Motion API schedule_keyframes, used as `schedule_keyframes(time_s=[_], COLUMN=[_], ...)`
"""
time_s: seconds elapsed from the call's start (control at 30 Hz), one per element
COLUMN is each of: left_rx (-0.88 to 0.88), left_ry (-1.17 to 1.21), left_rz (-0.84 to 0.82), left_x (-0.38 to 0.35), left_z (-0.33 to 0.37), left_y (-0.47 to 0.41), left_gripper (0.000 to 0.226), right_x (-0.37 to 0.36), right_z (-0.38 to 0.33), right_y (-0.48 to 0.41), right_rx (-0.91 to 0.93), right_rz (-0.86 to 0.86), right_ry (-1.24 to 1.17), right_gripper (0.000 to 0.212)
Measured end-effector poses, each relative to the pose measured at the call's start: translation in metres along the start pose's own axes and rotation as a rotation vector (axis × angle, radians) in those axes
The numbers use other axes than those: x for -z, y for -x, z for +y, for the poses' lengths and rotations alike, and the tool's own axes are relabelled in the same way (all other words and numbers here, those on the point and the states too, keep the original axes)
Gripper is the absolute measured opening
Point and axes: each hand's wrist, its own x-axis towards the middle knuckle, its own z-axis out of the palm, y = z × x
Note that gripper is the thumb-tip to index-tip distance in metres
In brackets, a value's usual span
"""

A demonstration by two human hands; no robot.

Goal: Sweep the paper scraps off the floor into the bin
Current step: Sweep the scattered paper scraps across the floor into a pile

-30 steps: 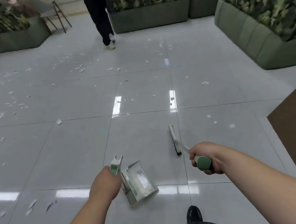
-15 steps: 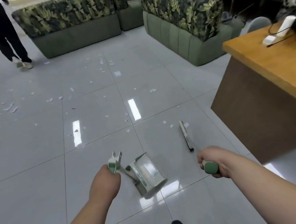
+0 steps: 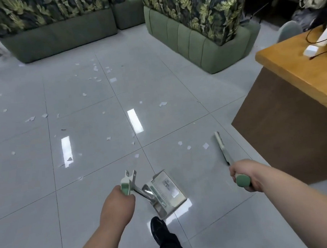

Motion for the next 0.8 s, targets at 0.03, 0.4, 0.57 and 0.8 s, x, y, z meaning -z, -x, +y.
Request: schedule_keyframes(time_s=[0.03,0.4,0.57,0.8], left_rx=[0.01,0.172,0.246,0.326], left_ry=[0.003,0.056,0.088,0.135], left_rz=[-0.009,-0.047,-0.001,0.054], left_x=[0.007,0.08,0.106,0.123], left_z=[-0.002,-0.045,-0.066,-0.07], left_y=[-0.012,-0.107,-0.111,-0.109], left_gripper=[0.011,0.016,0.014,0.01], right_x=[-0.011,-0.194,-0.247,-0.296], right_z=[-0.014,-0.138,-0.178,-0.236], right_y=[-0.004,-0.002,0.029,0.051], right_rx=[-0.007,-0.01,0.061,0.089], right_rz=[-0.002,-0.248,-0.387,-0.614], right_ry=[-0.006,0.089,0.161,0.153], right_gripper=[0.009,0.017,0.012,0.023])
